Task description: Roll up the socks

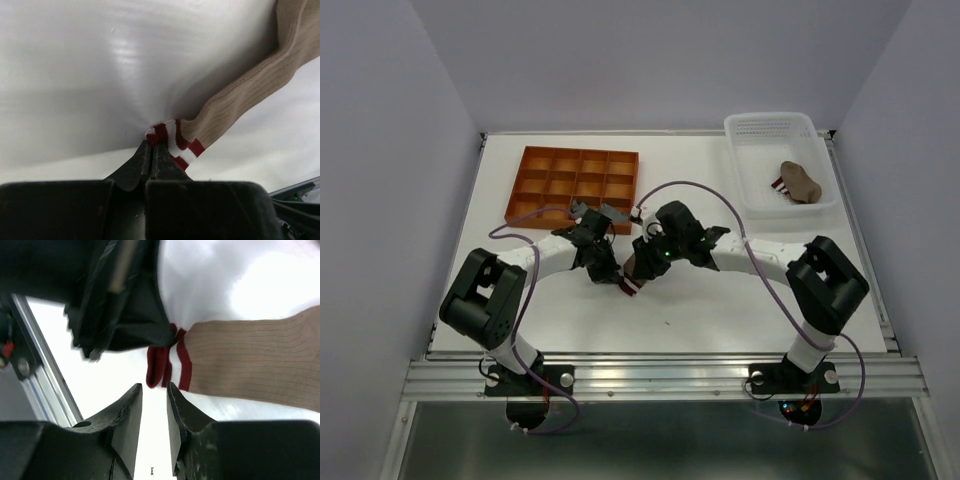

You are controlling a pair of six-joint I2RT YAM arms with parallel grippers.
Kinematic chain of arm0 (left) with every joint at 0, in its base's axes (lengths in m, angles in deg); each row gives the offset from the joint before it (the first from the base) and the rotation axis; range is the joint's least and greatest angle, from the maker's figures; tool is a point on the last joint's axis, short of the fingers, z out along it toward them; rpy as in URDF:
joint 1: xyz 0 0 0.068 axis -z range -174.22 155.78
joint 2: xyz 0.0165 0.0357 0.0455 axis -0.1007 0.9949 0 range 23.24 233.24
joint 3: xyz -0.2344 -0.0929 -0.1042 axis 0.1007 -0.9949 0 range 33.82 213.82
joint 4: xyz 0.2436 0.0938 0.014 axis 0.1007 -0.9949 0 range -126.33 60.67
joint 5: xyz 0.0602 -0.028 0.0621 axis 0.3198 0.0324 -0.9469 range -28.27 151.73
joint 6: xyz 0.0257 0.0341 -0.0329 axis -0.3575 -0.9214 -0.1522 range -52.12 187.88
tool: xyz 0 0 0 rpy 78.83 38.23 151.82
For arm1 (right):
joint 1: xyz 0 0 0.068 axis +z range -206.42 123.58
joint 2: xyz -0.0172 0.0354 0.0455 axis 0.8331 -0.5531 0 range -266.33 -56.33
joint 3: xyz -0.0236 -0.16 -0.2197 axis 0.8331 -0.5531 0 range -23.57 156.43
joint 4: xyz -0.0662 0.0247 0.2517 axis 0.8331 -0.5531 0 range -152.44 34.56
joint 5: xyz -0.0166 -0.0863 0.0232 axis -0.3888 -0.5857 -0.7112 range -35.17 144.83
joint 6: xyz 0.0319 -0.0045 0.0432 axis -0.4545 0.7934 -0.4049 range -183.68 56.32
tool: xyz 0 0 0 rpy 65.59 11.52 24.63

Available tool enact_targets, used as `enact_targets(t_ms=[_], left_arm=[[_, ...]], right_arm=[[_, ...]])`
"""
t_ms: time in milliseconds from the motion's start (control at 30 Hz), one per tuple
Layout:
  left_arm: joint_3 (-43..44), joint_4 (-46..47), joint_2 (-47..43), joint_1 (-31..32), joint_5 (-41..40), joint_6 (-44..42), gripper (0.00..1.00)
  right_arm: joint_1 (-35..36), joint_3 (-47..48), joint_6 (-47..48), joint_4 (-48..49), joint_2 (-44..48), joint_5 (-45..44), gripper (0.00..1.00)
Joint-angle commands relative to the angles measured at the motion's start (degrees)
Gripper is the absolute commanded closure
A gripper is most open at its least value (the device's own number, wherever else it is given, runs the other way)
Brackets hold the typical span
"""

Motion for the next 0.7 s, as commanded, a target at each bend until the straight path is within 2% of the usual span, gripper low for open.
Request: enact_targets(t_ms=[0,100,200,400,567,667], left_arm=[[4.8,-13.3,-1.3,0.3,0.7,-1.1,1.0],[7.3,-20.7,-1.0,0.8,1.8,-1.0,1.0],[9.3,-23.6,-0.7,1.0,2.0,-0.6,1.0],[13.3,-30.1,3.0,2.8,1.9,-1.5,1.0],[14.9,-33.3,6.6,4.6,2.3,-3.5,1.0],[15.9,-35.3,9.2,4.8,3.8,-5.0,1.0]], right_arm=[[5.0,-7.1,7.7,9.6,5.8,-7.8,0.67],[8.7,-11.4,9.8,14.5,8.2,-12.0,0.66],[10.8,-13.2,9.5,18.0,8.7,-13.8,0.66],[18.0,-19.3,17.3,26.1,13.4,-23.6,0.66],[20.8,-21.6,21.9,28.1,16.0,-30.4,0.66],[22.7,-21.6,23.1,27.4,16.5,-30.3,0.67]])
